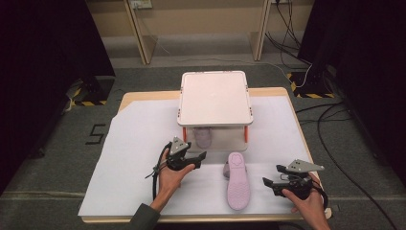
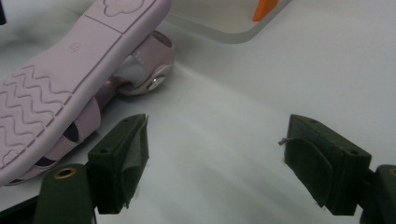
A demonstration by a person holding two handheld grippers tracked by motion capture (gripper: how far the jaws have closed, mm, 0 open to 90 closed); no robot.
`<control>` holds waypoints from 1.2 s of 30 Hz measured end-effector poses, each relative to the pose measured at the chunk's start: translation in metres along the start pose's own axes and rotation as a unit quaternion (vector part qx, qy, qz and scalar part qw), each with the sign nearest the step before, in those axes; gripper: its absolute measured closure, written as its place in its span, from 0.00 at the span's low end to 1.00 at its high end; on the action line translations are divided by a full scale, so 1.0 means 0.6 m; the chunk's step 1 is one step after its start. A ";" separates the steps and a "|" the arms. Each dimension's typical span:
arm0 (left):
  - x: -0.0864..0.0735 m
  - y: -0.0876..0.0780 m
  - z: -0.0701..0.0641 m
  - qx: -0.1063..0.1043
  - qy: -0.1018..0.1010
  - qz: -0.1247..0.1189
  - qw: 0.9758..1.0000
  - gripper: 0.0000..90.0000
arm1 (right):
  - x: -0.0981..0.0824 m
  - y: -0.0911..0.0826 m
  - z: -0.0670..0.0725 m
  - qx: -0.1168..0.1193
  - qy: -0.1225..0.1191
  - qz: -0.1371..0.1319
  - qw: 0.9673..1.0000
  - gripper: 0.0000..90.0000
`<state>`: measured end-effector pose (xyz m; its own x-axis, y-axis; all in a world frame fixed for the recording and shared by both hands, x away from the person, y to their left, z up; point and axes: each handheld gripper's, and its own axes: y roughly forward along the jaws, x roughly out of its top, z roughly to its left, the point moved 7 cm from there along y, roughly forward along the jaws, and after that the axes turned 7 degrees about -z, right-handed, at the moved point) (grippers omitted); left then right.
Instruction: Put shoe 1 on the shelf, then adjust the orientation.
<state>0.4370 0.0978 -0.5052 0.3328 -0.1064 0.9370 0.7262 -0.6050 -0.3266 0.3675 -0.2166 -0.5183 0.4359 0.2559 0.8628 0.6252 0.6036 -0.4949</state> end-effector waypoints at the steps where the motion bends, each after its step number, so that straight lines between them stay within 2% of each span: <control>1: 0.000 0.000 0.000 0.000 0.000 0.000 1.000 0.28 | 0.000 0.000 0.000 0.000 0.000 0.000 1.000 0.25; 4: -0.006 -0.028 -0.003 -0.011 -0.001 0.002 1.000 0.28 | 0.000 0.000 -0.001 0.002 0.000 -0.002 1.000 0.26; 7: -0.012 -0.055 -0.001 -0.011 -0.009 0.000 1.000 0.26 | 0.000 -0.001 -0.001 0.002 0.004 -0.004 1.000 0.26; 8: -0.016 -0.071 0.003 -0.007 -0.008 -0.001 1.000 0.26 | 0.000 -0.001 -0.002 0.004 0.006 -0.004 1.000 0.26; 9: -0.016 -0.071 0.003 -0.007 -0.008 -0.001 1.000 0.25 | 0.000 -0.001 -0.002 0.004 0.006 -0.004 1.000 0.26; 13: -0.032 -0.108 0.009 -0.002 -0.013 0.001 1.000 0.25 | 0.000 -0.001 -0.004 0.002 0.010 -0.005 1.000 0.26; 17: -0.053 -0.133 0.015 0.007 -0.003 0.010 1.000 0.24 | 0.000 -0.004 -0.004 0.001 0.010 -0.009 1.000 0.26; 20: -0.070 -0.152 0.018 0.012 -0.013 0.017 1.000 0.23 | 0.000 -0.003 -0.002 0.001 0.008 -0.007 1.000 0.26; 24: -0.078 -0.174 0.024 0.020 -0.020 0.012 1.000 0.21 | 0.001 -0.003 -0.002 -0.001 0.006 -0.007 1.000 0.26; 28: -0.078 -0.178 0.028 0.030 -0.022 0.006 0.999 0.21 | 0.002 -0.003 0.001 0.001 0.004 -0.008 1.000 0.26; 33: -0.080 -0.171 0.031 0.037 -0.006 0.009 0.999 0.21 | 0.005 -0.002 0.007 0.005 -0.002 -0.010 1.000 0.26; 36: -0.083 -0.168 0.038 0.044 0.004 0.014 0.999 0.21 | 0.009 -0.003 0.010 -0.001 0.000 -0.015 1.000 0.25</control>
<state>0.3607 0.1819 -0.5218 0.3484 -0.1291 0.9284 0.7667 -0.5306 -0.3615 0.3646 -0.2118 -0.5123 0.4170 0.2381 0.8772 0.6393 0.6092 -0.4692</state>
